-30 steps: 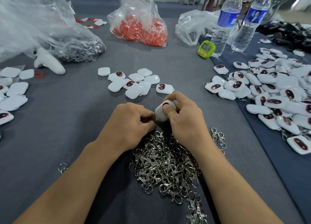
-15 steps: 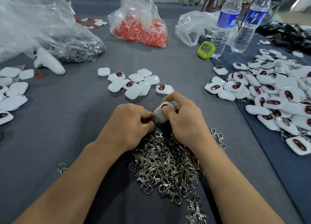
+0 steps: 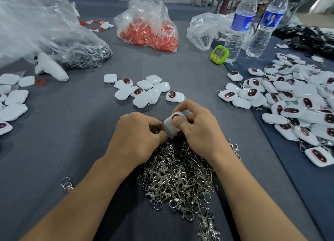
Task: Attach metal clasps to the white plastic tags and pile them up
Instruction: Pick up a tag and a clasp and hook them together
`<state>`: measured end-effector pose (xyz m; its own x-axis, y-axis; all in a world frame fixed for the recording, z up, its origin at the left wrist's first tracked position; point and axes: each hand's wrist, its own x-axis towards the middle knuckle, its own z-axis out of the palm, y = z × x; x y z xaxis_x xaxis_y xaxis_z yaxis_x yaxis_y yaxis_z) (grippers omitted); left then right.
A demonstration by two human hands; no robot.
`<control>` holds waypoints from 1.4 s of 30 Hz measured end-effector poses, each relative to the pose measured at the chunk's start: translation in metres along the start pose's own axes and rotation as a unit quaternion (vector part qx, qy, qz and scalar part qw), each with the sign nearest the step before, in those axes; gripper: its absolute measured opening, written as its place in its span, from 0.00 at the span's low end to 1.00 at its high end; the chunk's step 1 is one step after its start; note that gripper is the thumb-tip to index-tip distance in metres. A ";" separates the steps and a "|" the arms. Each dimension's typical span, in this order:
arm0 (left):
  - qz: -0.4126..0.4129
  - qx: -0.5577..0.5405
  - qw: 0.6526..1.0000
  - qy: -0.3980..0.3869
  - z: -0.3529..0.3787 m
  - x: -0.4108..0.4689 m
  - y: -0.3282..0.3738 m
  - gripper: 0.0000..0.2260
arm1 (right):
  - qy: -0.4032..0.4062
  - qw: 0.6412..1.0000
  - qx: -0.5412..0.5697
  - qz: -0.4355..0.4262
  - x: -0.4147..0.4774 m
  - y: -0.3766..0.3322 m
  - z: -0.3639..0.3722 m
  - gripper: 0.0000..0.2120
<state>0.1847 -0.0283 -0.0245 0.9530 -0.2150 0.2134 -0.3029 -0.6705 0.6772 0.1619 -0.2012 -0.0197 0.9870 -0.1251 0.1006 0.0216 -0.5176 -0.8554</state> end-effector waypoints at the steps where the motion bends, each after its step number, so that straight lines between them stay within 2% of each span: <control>1: 0.001 -0.017 1.000 0.015 0.001 0.000 0.000 0.06 | 0.011 1.000 0.027 0.007 0.000 -0.001 0.001 0.05; 5: 0.011 -0.106 0.992 0.061 0.001 0.001 0.002 0.11 | 0.040 0.984 0.166 0.057 0.002 -0.005 -0.001 0.07; 12: 0.032 -0.172 0.984 0.016 0.000 0.000 0.008 0.08 | 0.011 0.938 0.324 0.121 0.000 -0.014 -0.006 0.09; 17: 0.064 -0.177 0.982 0.001 0.000 -0.001 0.007 0.03 | 0.011 0.940 0.317 0.126 -0.001 -0.014 -0.007 0.09; 23: 0.166 0.024 0.985 0.038 -0.001 -0.007 0.010 0.10 | 0.027 0.955 0.277 0.100 -0.003 -0.012 -0.005 0.07; 26: 0.178 0.068 0.980 0.064 0.000 -0.007 0.009 0.10 | 0.031 0.957 0.274 0.086 -0.006 -0.013 -0.002 0.07; 28: 0.153 0.041 0.985 0.071 0.002 -0.008 0.009 0.09 | 0.035 0.953 0.288 0.089 -0.006 -0.015 -0.001 0.07; 31: 0.072 -0.103 0.990 0.058 0.003 -0.006 0.012 0.02 | 0.037 0.933 0.341 0.109 -0.005 -0.016 -0.002 0.09; 36: 0.032 -0.248 0.968 0.025 0.004 -0.002 0.015 0.10 | 0.031 0.905 0.404 0.128 -0.005 -0.018 0.001 0.10; 39: 0.043 -0.226 0.972 0.034 0.003 -0.003 0.014 0.07 | 0.050 0.928 0.355 0.105 -0.006 -0.018 0.002 0.09; 40: 0.056 -0.188 0.980 0.039 0.002 -0.004 0.013 0.04 | 0.063 0.943 0.315 0.089 -0.007 -0.017 0.002 0.08; 42: 0.103 -0.067 0.991 0.058 0.002 -0.006 0.011 0.06 | 0.087 0.965 0.244 0.049 -0.009 -0.015 0.002 0.08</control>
<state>0.1752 -0.0356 -0.0194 0.8674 -0.2491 0.4307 -0.4951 -0.5188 0.6970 0.1533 -0.1904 -0.0088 0.9474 -0.3153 0.0548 0.0436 -0.0422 -0.9982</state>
